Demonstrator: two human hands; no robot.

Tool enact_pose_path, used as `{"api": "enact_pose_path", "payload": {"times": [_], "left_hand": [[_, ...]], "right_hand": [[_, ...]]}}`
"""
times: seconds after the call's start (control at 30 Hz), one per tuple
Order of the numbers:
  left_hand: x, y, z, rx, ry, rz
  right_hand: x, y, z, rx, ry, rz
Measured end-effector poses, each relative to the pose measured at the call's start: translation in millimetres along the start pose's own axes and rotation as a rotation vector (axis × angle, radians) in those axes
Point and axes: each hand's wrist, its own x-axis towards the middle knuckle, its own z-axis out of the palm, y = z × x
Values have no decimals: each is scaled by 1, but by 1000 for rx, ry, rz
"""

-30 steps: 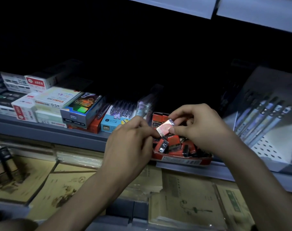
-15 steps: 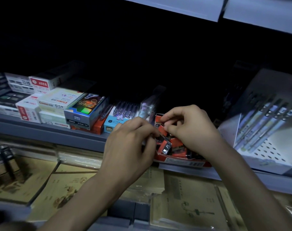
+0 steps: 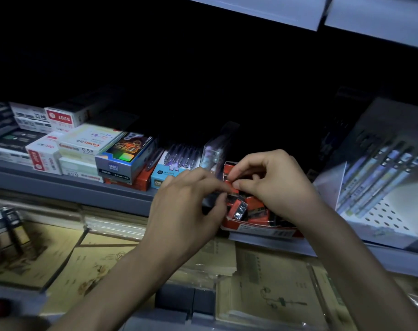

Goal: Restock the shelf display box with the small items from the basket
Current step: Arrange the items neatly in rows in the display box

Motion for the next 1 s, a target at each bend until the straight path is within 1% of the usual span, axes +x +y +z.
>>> {"api": "enact_pose_path", "payload": {"times": [0.07,0.1,0.17,0.27,0.3,0.37,0.47,0.6,0.73,0.87,0.93,1.0], "left_hand": [[1,0,0,-62,-13,-31],[1,-1,0,-56,-22,-22],[2,-4,-4,52,-44,48],[5,-8,-9,305,-105,201],[6,-9,-9,357,-114,230],[6,-9,-8,384,-115,246],[5,-6,-4,351,-93,219],[5,-1,-5,224,-66,198],[3,5,-5,126,-125,280],[-1,9,-1,116,-175,315],[0,10,-1,116,-181,321],[0,11,-2,96,-187,313]], "right_hand": [[-1,-2,1,-29,17,-13],[-2,-3,0,-32,24,-12],[-4,-2,-3,-38,58,-13],[-11,0,-16,-47,157,0],[-15,1,-22,-37,172,13],[-25,3,-30,-64,154,38],[-36,2,-27,-215,96,76],[-33,1,-20,-327,88,159],[-29,2,-22,-172,63,245],[-21,7,-21,27,38,325],[-19,10,-21,38,31,348],[-20,15,-22,-18,53,337]]}}
